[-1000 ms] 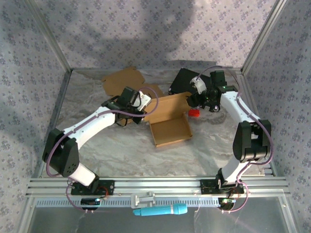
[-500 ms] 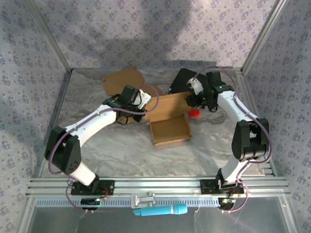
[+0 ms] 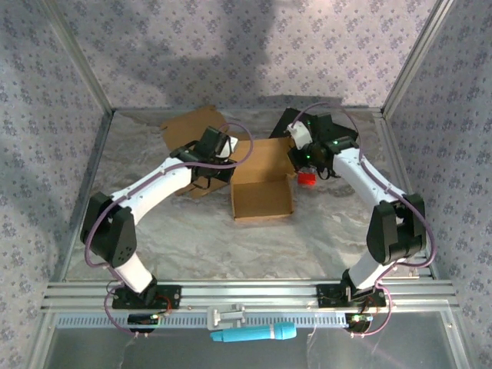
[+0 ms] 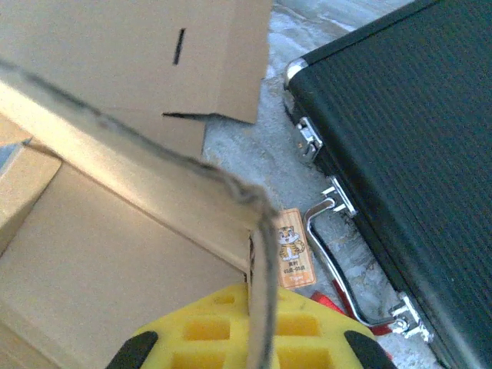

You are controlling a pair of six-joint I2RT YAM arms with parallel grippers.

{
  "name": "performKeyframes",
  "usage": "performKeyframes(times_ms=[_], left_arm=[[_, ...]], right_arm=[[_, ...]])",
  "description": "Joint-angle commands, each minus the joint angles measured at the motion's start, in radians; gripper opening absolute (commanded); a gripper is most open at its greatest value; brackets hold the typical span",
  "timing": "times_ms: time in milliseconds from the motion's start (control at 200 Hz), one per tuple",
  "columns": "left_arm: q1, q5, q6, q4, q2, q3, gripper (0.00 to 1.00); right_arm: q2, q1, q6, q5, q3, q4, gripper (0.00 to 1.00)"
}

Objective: Fold the paper box

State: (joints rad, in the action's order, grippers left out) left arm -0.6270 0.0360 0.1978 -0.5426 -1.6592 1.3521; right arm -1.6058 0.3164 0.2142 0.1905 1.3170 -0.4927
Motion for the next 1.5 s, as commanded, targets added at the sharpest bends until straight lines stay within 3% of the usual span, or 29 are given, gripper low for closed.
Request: performKeyframes(times_ms=[0, 335, 670, 889, 1279, 1494], left_arm=[[-0.025, 0.079, 0.103, -0.023, -0.031, 0.070, 0.00], [-0.064, 0.144, 0.101, 0.111, 0.025, -0.055, 0.00], [-0.106, 0.123, 0.155, 0.445, 0.187, -0.357, 0.00], [-0.140, 0.126, 0.171, 0.570, 0.217, -0.450, 0.00], [-0.200, 0.179, 0.194, 0.642, 0.215, -0.537, 0.00], [-0.265, 0.271, 0.163, 0.695, 0.242, -0.624, 0.00]], right_arm=[[0.052, 0.052, -0.161, -0.187, -0.029, 0.048, 0.00], [0.166, 0.185, -0.507, -0.424, -0.192, 0.208, 0.00], [0.309, 0.318, -0.750, -0.662, -0.435, 0.422, 0.00], [0.371, 0.361, -0.810, -0.701, -0.593, 0.600, 0.00], [0.425, 0.392, -0.828, -0.730, -0.683, 0.591, 0.00], [0.495, 0.421, -0.788, -0.749, -0.764, 0.623, 0.00]])
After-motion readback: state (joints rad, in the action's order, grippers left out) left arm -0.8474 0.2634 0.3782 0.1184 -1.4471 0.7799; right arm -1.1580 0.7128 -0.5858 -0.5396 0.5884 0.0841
